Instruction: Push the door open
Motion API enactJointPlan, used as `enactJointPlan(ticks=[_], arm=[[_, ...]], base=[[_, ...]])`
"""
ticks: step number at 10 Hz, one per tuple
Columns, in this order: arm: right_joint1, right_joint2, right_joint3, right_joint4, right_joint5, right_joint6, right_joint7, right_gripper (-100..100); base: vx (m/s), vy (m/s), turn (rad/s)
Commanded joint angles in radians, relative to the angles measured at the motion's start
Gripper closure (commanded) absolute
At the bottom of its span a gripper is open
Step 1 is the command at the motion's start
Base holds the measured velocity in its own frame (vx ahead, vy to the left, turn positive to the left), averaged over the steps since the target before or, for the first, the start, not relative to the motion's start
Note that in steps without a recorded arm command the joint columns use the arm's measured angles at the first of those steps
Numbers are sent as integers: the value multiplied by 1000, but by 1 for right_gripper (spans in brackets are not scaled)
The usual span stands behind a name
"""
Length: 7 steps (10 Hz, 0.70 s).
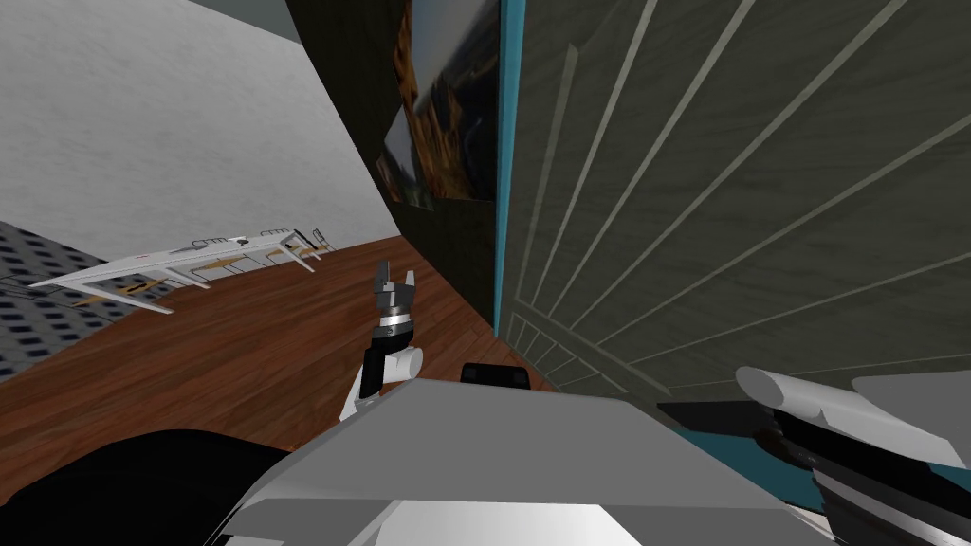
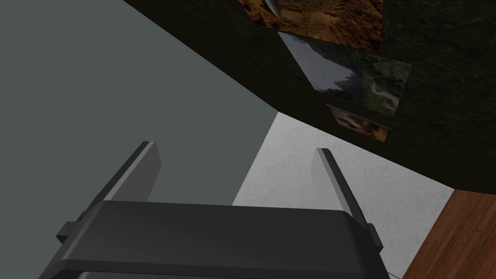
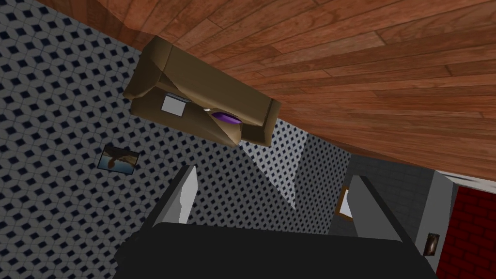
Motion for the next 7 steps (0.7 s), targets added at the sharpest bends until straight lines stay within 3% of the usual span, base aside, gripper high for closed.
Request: enactJointPlan(ticks=[1, 5, 7], arm=[[18, -35, -5, 21, -33, 26, -13, -100], [71, -121, -14, 72, -120, 87, -45, -100], [91, -153, -17, 91, -152, 111, -58, -100]], base=[[136, -65, -74], [155, -58, -66], [147, -49, -48]])
